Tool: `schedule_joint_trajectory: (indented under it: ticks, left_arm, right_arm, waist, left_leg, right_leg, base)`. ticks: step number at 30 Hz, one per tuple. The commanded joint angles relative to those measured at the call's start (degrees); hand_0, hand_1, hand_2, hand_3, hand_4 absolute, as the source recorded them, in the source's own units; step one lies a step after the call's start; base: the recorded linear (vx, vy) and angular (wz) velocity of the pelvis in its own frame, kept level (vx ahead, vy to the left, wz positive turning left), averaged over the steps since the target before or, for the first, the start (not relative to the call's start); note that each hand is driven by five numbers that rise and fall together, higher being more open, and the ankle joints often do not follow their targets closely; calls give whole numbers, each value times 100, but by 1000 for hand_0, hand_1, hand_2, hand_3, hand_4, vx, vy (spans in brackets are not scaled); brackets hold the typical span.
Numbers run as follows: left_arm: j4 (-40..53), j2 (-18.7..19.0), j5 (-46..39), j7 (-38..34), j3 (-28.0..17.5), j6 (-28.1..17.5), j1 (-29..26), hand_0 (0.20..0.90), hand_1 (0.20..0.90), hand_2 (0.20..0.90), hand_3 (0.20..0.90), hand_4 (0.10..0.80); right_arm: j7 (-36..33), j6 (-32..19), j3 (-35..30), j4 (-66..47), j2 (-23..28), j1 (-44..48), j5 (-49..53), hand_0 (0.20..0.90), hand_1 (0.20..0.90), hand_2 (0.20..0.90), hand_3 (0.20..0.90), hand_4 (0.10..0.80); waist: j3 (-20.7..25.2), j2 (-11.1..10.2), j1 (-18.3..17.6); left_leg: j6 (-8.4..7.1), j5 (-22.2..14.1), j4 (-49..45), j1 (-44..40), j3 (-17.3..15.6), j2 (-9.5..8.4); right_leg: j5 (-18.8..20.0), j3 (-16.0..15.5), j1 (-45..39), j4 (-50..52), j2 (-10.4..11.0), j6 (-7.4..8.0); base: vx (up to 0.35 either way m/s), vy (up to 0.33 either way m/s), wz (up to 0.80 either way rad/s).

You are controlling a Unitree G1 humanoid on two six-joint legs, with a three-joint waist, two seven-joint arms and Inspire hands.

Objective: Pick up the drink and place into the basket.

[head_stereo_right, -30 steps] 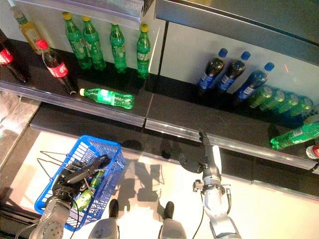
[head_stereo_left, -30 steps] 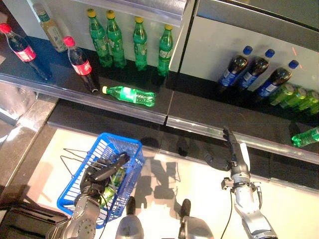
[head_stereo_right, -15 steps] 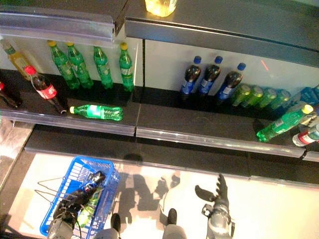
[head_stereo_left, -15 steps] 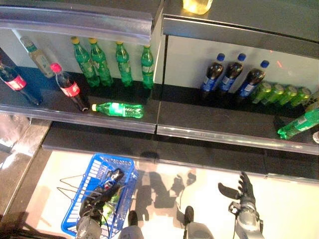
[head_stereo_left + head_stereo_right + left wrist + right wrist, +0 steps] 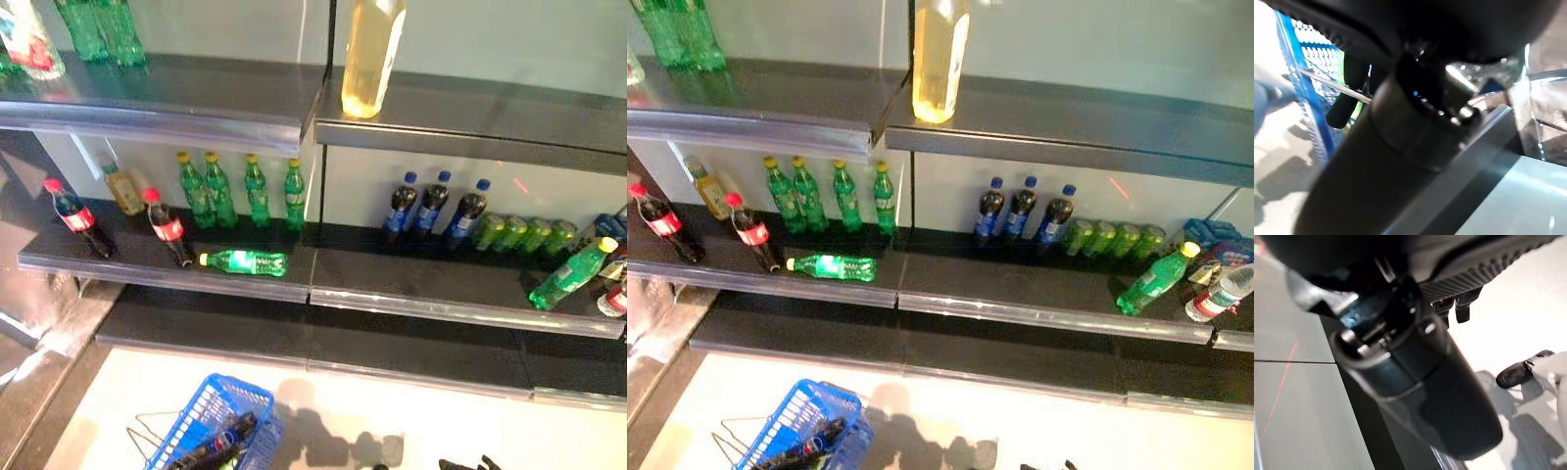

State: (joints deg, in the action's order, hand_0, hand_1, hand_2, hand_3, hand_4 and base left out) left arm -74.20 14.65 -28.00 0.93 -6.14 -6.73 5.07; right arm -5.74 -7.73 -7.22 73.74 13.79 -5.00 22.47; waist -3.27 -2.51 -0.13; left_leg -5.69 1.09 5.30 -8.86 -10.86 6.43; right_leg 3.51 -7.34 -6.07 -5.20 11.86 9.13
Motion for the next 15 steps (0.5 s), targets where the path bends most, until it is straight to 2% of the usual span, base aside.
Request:
schedule_joint_trajectory:
  ticks: [1, 3, 6, 15]
  left_arm:
    - [254, 676, 336, 419, -142, -703, -444, 300, 300, 300, 200, 100]
    - [225, 635, 387, 529, 13, -480, -438, 300, 300, 300, 200, 100]
    - [220, 594, 475, 606, 132, -357, -428, 300, 300, 300, 200, 100]
    - [214, 560, 510, 655, 318, -211, -458, 300, 300, 300, 200, 100]
  right_arm:
    - [114, 131, -182, 266, 664, 253, -56, 900, 900, 900, 900, 800]
    - [150, 368, -113, 321, 682, 298, -182, 900, 900, 900, 900, 800]
    - [211, 444, -63, 414, 682, 330, -210, 900, 900, 900, 900, 800]
    - [297, 471, 39, 474, 682, 412, -206, 900, 900, 900, 900, 800]
  waist:
    - [244, 368, 138]
    - [237, 395, 144]
    - [222, 415, 156]
    - [169, 409, 190]
  left_leg:
    - [-42, -185, -127, 186, 410, 127]
    - [-29, -202, -132, 177, 431, 114]
    - [-12, -221, -130, 172, 473, 98]
    - [24, -232, -136, 194, 534, 85]
  right_leg:
    - [-399, -155, -138, 527, 218, 107]
    - [-403, -163, -127, 546, 223, 105]
    - [-415, -164, -125, 554, 229, 104]
    - [-420, -155, -85, 588, 239, 109]
  base:
    - [0, 0, 0]
    - [1, 8, 2]
    - [0, 0, 0]
    - [0, 0, 0]
